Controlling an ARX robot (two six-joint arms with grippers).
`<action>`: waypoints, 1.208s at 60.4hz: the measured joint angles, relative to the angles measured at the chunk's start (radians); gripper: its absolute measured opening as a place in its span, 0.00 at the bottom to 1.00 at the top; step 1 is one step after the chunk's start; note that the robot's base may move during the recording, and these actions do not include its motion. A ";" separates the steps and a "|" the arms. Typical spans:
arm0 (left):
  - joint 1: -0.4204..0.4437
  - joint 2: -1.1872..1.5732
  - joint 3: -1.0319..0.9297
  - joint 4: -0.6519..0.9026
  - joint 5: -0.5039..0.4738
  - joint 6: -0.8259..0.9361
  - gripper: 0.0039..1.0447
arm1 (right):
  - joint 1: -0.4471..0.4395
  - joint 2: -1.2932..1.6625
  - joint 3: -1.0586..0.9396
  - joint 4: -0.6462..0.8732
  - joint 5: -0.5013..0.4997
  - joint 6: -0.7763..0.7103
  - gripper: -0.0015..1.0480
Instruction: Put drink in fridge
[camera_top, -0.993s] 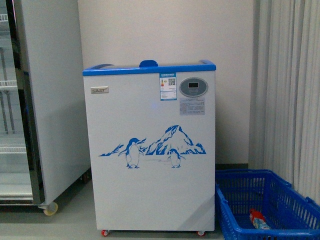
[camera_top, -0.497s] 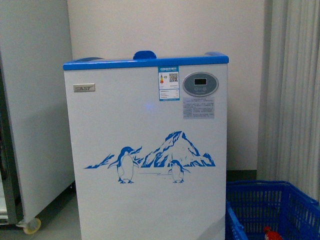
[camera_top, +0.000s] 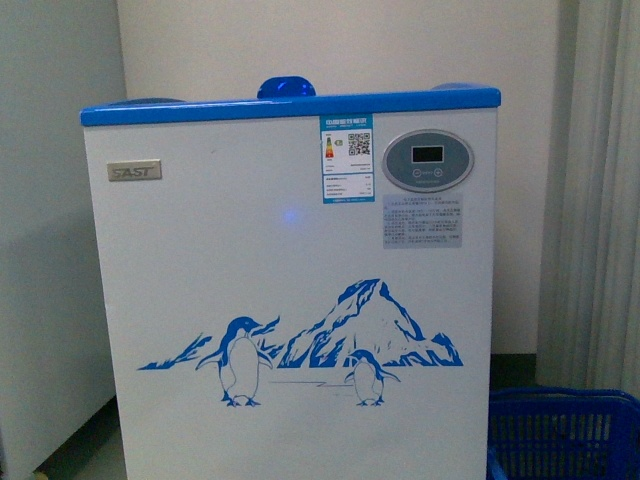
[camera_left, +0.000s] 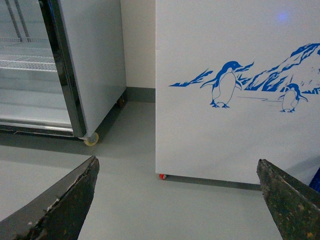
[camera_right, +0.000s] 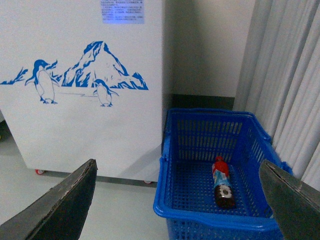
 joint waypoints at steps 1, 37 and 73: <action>0.000 0.000 0.000 0.000 0.000 0.000 0.92 | 0.000 0.000 0.000 0.000 0.000 0.000 0.93; 0.000 0.000 0.000 0.000 0.000 0.000 0.92 | 0.000 0.000 0.000 0.000 0.000 0.000 0.93; 0.000 0.002 0.000 0.000 0.000 0.000 0.92 | -0.210 0.826 0.189 -0.038 0.378 0.085 0.93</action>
